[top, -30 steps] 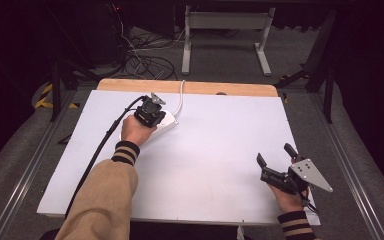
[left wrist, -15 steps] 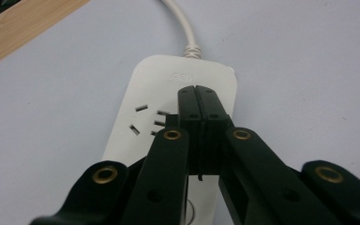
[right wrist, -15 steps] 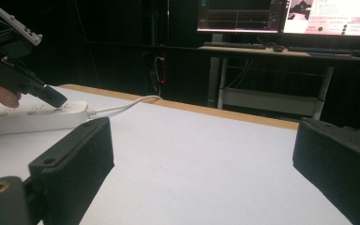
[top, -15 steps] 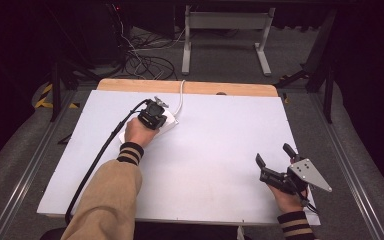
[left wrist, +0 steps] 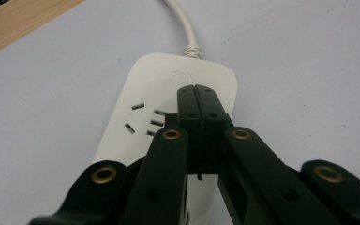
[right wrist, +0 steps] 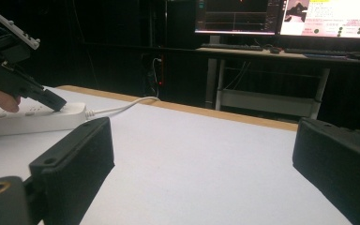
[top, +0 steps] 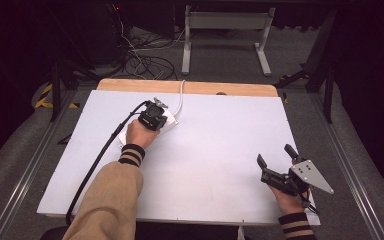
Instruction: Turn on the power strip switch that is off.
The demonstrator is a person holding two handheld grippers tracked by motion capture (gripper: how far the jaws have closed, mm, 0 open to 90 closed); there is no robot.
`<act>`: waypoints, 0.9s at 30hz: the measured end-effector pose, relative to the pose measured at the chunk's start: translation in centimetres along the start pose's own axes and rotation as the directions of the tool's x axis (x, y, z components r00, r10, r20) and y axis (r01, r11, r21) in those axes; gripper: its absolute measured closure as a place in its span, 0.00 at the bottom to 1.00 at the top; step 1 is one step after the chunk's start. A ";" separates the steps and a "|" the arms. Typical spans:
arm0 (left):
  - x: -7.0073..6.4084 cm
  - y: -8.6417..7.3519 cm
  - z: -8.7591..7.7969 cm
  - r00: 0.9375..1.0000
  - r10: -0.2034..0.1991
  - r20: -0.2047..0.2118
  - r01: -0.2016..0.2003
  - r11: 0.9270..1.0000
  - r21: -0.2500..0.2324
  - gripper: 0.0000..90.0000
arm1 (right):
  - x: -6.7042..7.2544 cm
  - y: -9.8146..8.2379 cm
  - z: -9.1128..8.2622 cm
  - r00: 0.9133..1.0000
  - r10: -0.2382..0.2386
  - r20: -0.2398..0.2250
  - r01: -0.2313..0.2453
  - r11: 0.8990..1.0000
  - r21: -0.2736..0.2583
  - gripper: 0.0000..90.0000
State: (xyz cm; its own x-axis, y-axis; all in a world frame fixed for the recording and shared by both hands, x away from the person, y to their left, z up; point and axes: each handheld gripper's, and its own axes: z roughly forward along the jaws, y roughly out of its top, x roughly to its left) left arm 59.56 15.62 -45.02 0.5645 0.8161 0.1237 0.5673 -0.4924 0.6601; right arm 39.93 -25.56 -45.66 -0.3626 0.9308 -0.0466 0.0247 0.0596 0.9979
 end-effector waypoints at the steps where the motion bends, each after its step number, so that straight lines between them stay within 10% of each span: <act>1: 0.0 0.0 0.0 1.000 0.002 0.000 -0.002 1.000 0.001 1.00 | 0.0 0.0 0.0 1.000 -0.001 0.000 0.001 1.000 -0.002 0.07; 27: -0.2 -0.1 0.1 1.000 -0.010 0.019 0.010 1.000 0.001 1.00 | 0.0 0.1 0.1 1.000 0.008 0.007 -0.008 1.000 -0.010 0.07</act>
State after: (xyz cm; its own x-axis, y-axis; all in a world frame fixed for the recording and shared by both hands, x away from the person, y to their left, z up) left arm 59.40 15.50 -45.19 0.5700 0.8151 0.1034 0.5735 -0.4848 0.6603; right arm 40.02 -25.55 -45.56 -0.3562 0.9336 -0.0388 0.0182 0.0484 0.9987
